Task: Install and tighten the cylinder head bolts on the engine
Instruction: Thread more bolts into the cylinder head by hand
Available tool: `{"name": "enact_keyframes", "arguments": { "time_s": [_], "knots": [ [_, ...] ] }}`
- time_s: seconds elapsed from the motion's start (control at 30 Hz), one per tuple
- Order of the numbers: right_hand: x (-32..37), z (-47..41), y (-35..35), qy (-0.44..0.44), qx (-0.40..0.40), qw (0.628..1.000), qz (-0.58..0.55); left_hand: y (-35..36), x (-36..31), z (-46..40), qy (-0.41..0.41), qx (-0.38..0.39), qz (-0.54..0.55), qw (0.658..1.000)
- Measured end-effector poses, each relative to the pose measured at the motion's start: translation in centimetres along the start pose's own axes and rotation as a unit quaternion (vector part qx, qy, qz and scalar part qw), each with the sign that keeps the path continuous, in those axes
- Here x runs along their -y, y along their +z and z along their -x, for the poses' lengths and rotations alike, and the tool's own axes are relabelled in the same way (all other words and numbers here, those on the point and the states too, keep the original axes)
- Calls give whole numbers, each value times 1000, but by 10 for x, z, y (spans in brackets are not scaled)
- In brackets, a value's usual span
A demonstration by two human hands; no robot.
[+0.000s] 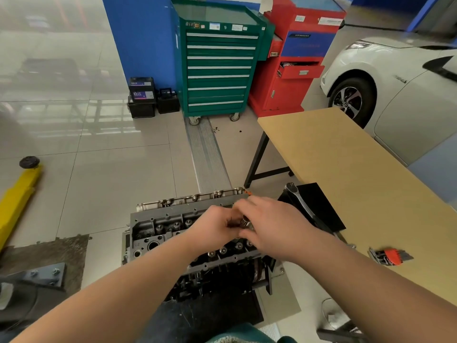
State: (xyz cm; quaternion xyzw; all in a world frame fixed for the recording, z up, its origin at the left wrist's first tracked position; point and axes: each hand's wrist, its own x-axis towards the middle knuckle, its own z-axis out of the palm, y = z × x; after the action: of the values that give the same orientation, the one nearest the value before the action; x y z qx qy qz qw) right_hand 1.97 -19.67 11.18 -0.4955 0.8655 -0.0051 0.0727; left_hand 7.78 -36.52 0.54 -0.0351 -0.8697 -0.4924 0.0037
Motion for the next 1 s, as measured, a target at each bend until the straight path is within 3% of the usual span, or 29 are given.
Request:
{"name": "enact_keyframes", "arguments": {
  "time_s": [0.13, 0.23, 0.37, 0.53, 0.73, 0.87, 1.0],
  "knots": [
    [0, -4, -4, -4, 36, 999, 3, -5, -1, 1, 2, 43, 11, 999],
    [3, -10, 1, 31, 7, 999, 16, -4, -9, 4, 1, -3, 64, 998],
    [5, -13, 4, 41, -2, 999, 23, -4, -5, -1, -9, -44, 21, 999],
    [-1, -13, -3, -22, 7, 999, 41, -10, 0, -2, 24, -21, -13, 999],
    [4, -18, 8, 17, 13, 982, 187, -9, -3, 4, 39, 16, 7, 999],
    [-4, -24, -3, 67, 59, 982, 167, 0, -4, 3, 12, 1, 41, 999],
    [-12, -21, -16, -26, 40, 997, 66, 1, -1, -3, 28, -48, 11, 998]
  ]
}}
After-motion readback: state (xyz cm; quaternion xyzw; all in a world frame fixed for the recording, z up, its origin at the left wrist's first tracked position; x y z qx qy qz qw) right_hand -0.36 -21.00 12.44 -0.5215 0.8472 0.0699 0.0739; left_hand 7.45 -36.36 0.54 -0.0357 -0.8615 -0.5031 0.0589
